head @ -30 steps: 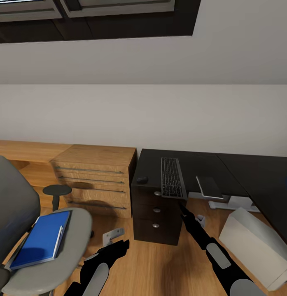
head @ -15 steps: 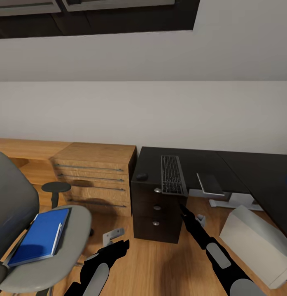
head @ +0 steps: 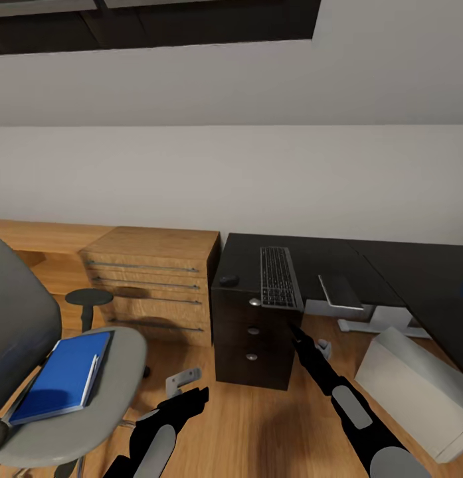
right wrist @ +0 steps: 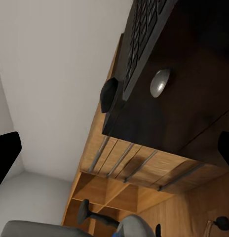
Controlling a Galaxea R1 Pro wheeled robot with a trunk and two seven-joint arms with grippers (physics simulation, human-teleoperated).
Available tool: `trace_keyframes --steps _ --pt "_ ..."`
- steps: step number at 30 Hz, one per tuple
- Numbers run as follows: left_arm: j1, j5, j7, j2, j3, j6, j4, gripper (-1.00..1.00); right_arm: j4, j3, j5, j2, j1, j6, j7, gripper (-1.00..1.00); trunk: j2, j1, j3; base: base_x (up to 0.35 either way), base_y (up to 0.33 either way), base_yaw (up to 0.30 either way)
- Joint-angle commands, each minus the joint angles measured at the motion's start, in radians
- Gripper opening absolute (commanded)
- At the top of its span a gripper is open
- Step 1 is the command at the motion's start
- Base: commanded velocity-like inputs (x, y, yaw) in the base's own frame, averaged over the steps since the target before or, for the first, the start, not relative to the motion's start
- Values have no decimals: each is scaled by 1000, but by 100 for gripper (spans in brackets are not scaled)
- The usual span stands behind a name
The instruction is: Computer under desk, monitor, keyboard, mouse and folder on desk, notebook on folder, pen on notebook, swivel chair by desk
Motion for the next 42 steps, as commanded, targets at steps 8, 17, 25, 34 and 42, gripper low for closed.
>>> trace_keyframes --steps 8,17,25,34,42 --pt "-1 9 9 -1 -2 1 -1 100 -28 0 -12 2 -1 9 6 100 -57 31 -26 0 0 0" --pt "-1 9 8 -1 -11 1 -1 100 -31 -4 -53 35 0 20 59 100 -106 58 -48 0 0 0" --pt "-1 11 4 4 -35 2 0 100 -30 -6 -167 35 -1 105 64 100 -106 58 -48 4 0 0" --pt "-1 10 3 12 -65 1 0 100 -30 -7 -170 35 0 114 64 100 -106 58 -48 153 0 0" --pt "-1 10 3 17 -68 -1 2 100 -30 -7 -169 35 0 112 63 100 -106 58 -48 54 -12 0"
